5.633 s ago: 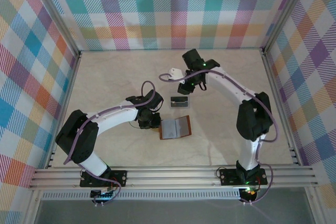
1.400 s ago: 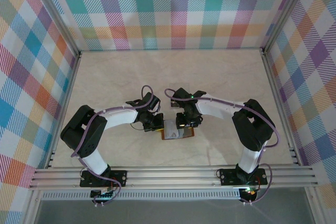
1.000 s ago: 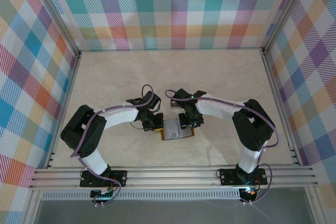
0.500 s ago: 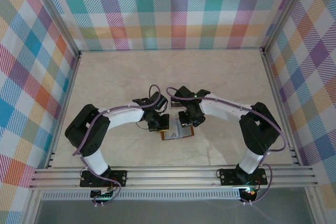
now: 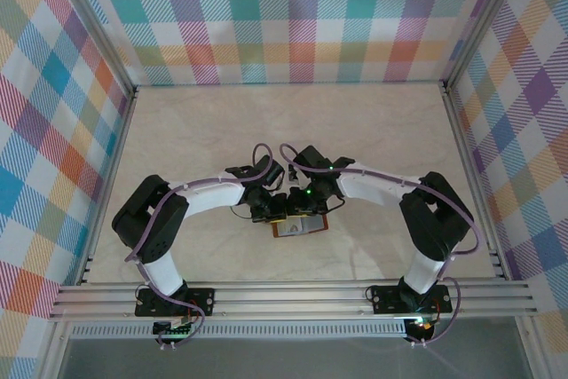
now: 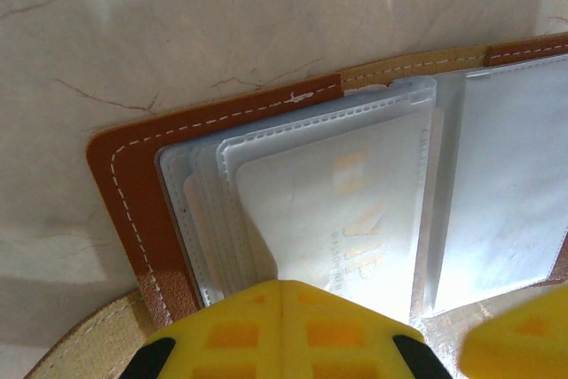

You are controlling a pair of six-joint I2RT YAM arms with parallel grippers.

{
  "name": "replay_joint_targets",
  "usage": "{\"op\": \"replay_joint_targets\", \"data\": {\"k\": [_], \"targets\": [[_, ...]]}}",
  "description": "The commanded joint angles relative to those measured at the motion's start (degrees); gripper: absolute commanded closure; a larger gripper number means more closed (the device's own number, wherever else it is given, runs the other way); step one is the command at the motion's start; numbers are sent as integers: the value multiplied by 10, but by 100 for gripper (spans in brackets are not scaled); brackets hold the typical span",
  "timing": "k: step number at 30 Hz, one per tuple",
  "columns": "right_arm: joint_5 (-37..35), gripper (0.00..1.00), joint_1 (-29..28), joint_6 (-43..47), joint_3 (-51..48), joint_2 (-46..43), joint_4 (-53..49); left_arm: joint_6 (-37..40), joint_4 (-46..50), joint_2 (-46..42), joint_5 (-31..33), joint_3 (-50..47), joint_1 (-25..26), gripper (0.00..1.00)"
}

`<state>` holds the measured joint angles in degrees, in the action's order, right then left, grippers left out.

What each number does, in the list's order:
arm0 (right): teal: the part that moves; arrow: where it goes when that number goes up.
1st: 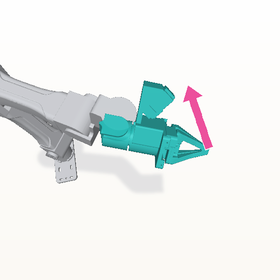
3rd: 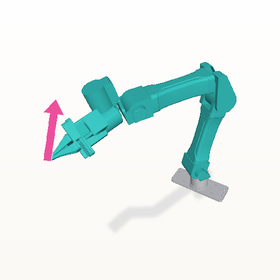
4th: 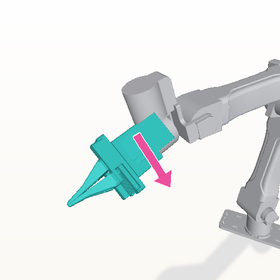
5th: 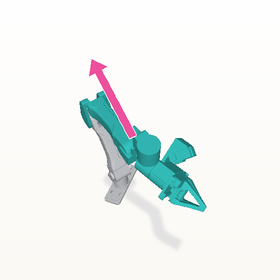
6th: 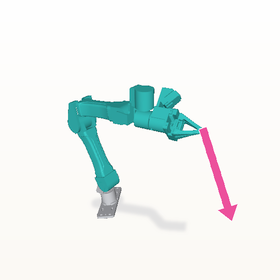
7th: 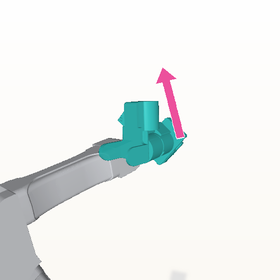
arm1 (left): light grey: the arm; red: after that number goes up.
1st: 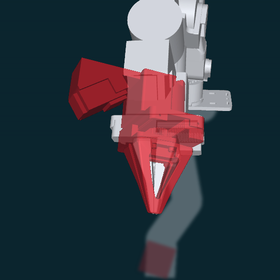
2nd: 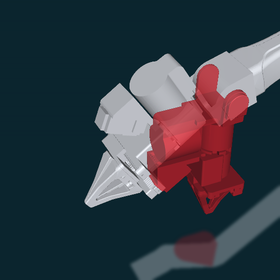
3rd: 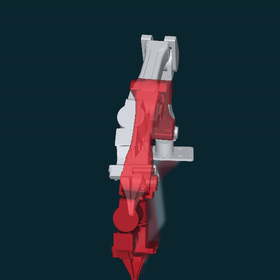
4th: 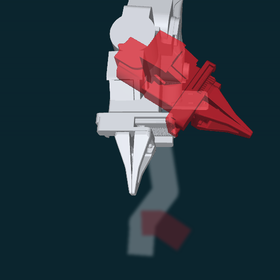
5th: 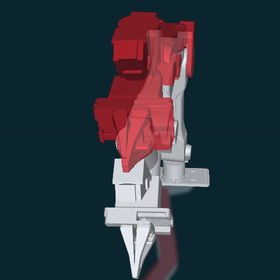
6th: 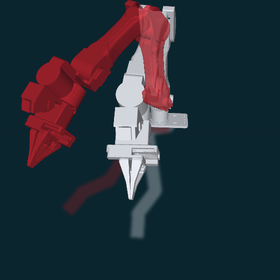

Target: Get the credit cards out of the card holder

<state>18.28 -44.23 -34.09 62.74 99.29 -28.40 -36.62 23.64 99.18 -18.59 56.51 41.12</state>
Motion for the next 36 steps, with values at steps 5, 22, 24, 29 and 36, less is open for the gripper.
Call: {"op": "replay_joint_targets", "data": {"k": [5,22,24,29,36], "targets": [[35,79,14,-7,-26,18,40,7,21,19,33,-3,3,99],[-9,75,18,1,-31,33,22,15,35,6,51,-2,4,99],[-12,74,18,1,-32,35,21,14,38,3,54,-2,3,99],[-28,72,18,3,-33,35,14,15,43,-1,57,-1,4,98],[-48,71,18,8,-32,24,-1,15,46,-4,58,-2,3,98]]}}
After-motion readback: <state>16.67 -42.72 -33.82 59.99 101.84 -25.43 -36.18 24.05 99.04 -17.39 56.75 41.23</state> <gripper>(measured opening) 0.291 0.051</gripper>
